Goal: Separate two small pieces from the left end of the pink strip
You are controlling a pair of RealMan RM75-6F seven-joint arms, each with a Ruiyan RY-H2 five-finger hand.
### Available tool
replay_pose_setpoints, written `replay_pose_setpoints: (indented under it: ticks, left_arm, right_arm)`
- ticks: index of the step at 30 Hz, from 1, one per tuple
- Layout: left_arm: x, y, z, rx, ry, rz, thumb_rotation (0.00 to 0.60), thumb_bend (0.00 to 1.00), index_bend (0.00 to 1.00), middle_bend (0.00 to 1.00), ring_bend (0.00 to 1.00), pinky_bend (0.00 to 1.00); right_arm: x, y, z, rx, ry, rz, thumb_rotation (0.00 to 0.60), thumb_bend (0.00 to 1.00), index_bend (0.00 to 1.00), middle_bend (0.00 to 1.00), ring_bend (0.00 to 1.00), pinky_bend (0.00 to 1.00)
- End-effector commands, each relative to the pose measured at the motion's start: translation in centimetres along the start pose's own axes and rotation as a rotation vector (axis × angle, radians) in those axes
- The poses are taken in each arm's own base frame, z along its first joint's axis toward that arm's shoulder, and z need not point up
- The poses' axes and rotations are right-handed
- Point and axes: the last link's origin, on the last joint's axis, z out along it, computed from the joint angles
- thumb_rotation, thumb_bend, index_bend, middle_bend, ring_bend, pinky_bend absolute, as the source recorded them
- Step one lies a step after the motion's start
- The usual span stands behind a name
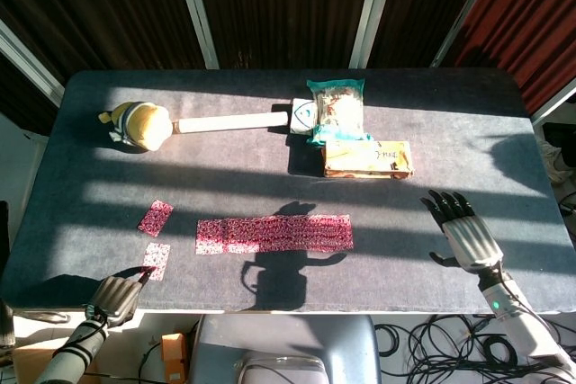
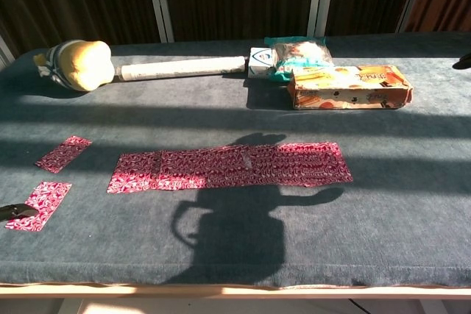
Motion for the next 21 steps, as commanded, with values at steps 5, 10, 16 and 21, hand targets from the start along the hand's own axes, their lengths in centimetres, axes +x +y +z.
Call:
replay_pose_setpoints:
  ticks: [5,10,16,21]
  left_arm:
    - [2.1,-1.4,-4.6,-0.094,0.304,-0.173,0.600,0.55,0.00,0.86,1.00,1.00]
    - [3.0,-4.3,-9.5,-0.137,0.574,-0.323,0.600,0.50,0.00,0.44,0.69,0.88]
    - [1.2,-7.3,-10.6,-0.005,0.792,-0.366,0.600,0.42,0.00,0.01,0.03,0.21]
    - [0.8,-7.8,-10.6,-0.059,0.744,-0.346,0.600,0.42,0.00,0.00,0.00,0.11]
  right_arm:
    - [0.5,-0.4,-0.8,-0.003,0.035,-0.006,0.600,0.10,0.00,0.00,0.00,0.05]
    - [1.3,0.2,-3.8,-0.077,0.099,-0.017,0.600,0.10,0.00,0.00,0.00,0.05]
    - [1.9,0.1,-7.5,-0.111,0.217,0.025,0.600,0.10,0.00,0.00,0.00,0.05]
    - [1.6,0.0,-7.8,-0.116,0.252,0.027,0.600,0.10,0.00,0.00,0.00,0.05]
